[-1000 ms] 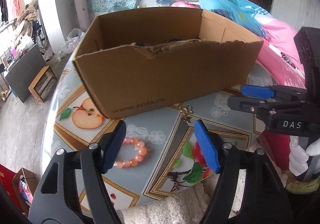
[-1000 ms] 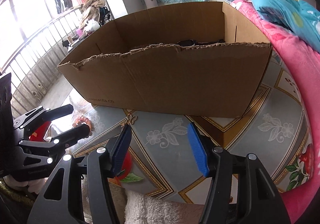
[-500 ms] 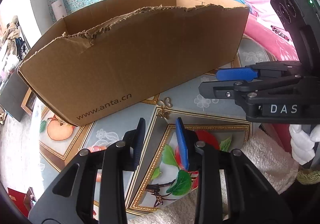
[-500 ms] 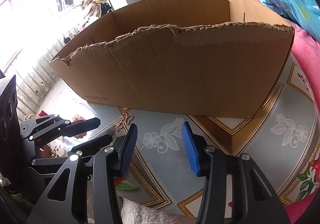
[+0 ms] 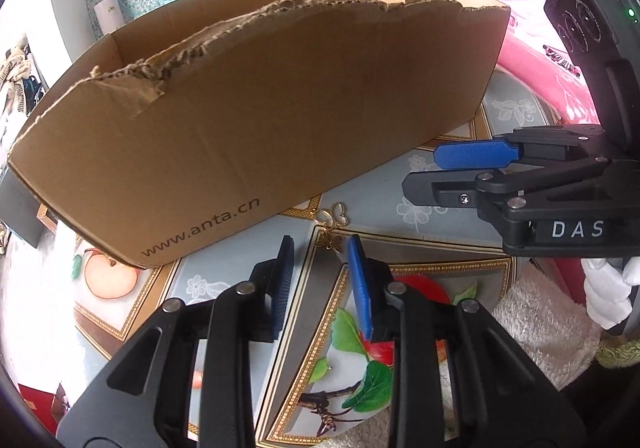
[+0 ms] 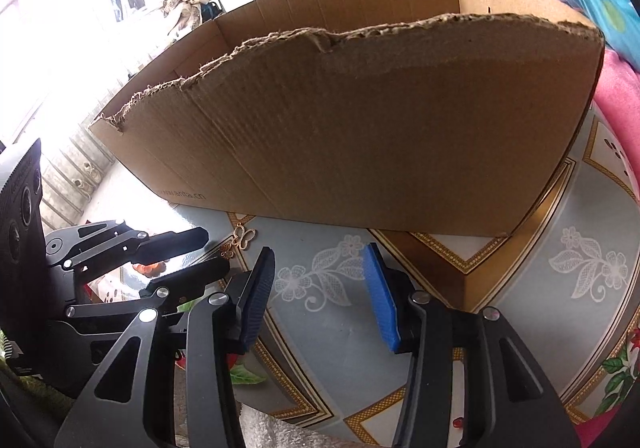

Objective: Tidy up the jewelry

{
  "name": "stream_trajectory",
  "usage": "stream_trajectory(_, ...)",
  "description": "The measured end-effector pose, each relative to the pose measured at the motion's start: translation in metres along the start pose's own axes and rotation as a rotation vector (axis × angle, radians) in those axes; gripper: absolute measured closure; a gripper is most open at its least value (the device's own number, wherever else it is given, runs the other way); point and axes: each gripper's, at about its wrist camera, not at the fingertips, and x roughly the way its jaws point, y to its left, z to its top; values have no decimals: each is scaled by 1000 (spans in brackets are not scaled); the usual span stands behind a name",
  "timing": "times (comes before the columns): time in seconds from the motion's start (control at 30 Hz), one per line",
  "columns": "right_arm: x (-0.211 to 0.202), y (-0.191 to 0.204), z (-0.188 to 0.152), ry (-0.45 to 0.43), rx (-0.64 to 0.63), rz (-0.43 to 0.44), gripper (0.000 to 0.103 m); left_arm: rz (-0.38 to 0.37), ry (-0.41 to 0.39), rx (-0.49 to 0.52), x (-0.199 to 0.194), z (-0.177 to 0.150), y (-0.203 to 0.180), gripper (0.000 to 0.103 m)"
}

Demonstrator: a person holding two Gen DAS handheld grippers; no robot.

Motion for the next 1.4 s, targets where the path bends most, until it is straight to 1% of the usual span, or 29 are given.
stream_trajectory(0.23,0,1,-2,-2,2,4,57,-15,1,9,3,3,-1,92)
stream_trajectory(0.4,-2,1,-2,-4,1,3,57,-20,1,10,4,5,0,92)
stream_trajectory(0.63,-4,-1,-3,-4,10,-3,57,-23,2,-4,-1,-2,2,92)
stream_trajectory(0.8,-7,4,-2,-17,-6,2,57,-15,5,-23,-6,-7,6,92)
stream_trajectory(0.93,-3,15,0,-15,-49,14,57,5,-4,-46,-13,-9,14,92)
stream_trajectory(1.17,13,47,9,-15,-137,17,57,45,-19,-115,-25,-14,38,92)
stream_trajectory(1.33,28,71,6,-19,-225,-34,58,57,-30,-140,-31,-17,49,92)
stream_trajectory(1.4,32,76,5,-17,-246,-53,63,58,-33,-141,-32,-18,51,92)
